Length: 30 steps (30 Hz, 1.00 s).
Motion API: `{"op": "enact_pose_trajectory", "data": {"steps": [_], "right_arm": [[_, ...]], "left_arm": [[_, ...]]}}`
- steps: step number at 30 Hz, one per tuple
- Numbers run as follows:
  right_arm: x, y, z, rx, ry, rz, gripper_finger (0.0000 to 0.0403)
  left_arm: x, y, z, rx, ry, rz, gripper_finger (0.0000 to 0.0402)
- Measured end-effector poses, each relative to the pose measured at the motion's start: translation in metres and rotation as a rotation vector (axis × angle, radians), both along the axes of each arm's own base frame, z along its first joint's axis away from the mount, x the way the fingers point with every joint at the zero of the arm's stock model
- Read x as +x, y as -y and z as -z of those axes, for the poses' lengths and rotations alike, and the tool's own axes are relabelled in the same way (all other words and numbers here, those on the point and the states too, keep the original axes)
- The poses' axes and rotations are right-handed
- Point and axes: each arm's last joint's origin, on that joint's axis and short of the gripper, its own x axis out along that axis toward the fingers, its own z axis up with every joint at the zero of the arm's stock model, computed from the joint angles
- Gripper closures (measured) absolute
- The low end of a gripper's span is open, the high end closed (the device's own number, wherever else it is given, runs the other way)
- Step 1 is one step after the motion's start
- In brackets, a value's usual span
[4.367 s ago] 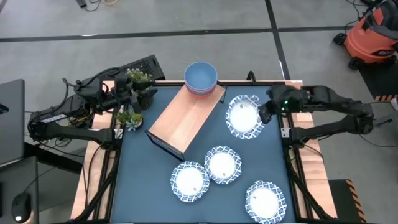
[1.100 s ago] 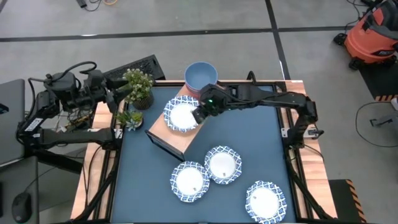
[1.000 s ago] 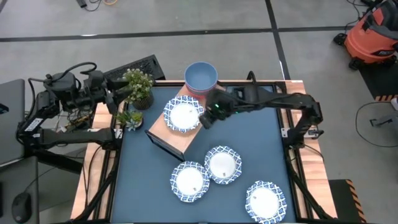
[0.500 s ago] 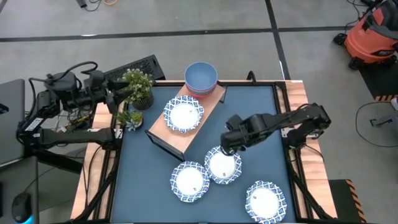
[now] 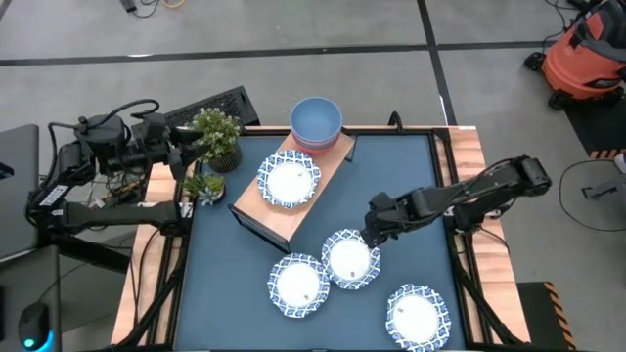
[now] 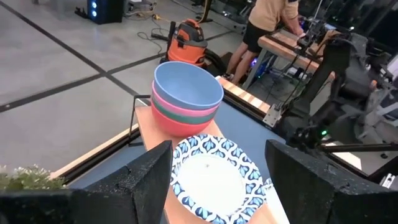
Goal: Place and stack bowls onto a shelf
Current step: Stack the white bowl on top of the other white bowl on the shelf
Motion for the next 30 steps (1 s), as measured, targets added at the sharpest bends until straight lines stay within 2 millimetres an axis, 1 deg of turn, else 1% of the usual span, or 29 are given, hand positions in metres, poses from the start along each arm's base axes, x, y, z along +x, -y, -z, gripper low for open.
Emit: {"op": "enact_pose_trajectory", "data": {"steps": [2,4,10,13,15,16,18,19,22,23,27,30], "right_arm": [[0.002,0.0,0.017,0.043,0.017,-0.016,0.0202],[0.006,-0.001,0.03,0.078,0.037,-0.047,0.02],[0.017,-0.003,0.054,0.056,-0.013,-0.129,0.02],[0.021,-0.001,0.067,0.044,-0.064,-0.138,0.02],[0.023,0.0,0.073,0.041,-0.083,-0.143,0.0208],[0.024,0.001,0.074,0.04,-0.085,-0.146,0.0218],[0.024,0.0,0.076,0.039,-0.091,-0.149,0.0251],[0.024,0.0,0.076,0.041,-0.091,-0.147,0.0275],[0.023,0.001,0.07,0.062,-0.075,-0.14,0.0364],[0.023,0.002,0.067,0.067,-0.067,-0.138,0.0378],[0.015,0.009,0.058,0.08,-0.078,-0.082,0.038],[0.006,0.014,0.042,0.087,-0.05,-0.049,0.038]], "left_arm": [[0.0,0.0,0.0,0.0,-0.003,-0.002,0.0159],[0.0,0.0,0.001,-0.005,-0.007,-0.005,0.0159],[-0.001,-0.001,0.001,-0.019,-0.007,-0.034,0.0159],[-0.001,-0.001,0.002,-0.019,-0.007,-0.038,0.0159],[-0.001,-0.001,0.002,-0.02,-0.012,-0.043,0.0159],[-0.001,-0.001,0.002,-0.019,-0.015,-0.052,0.0159],[-0.002,-0.001,0.003,-0.016,-0.02,-0.069,0.0159],[-0.002,-0.001,0.003,-0.015,-0.022,-0.072,0.0159],[-0.002,-0.002,0.003,-0.014,-0.022,-0.074,0.0159],[-0.002,-0.002,0.003,-0.014,-0.022,-0.074,0.0159],[-0.002,-0.001,0.003,-0.014,-0.024,-0.074,0.0159],[-0.002,-0.002,0.003,-0.007,-0.025,-0.072,0.0159]]}}
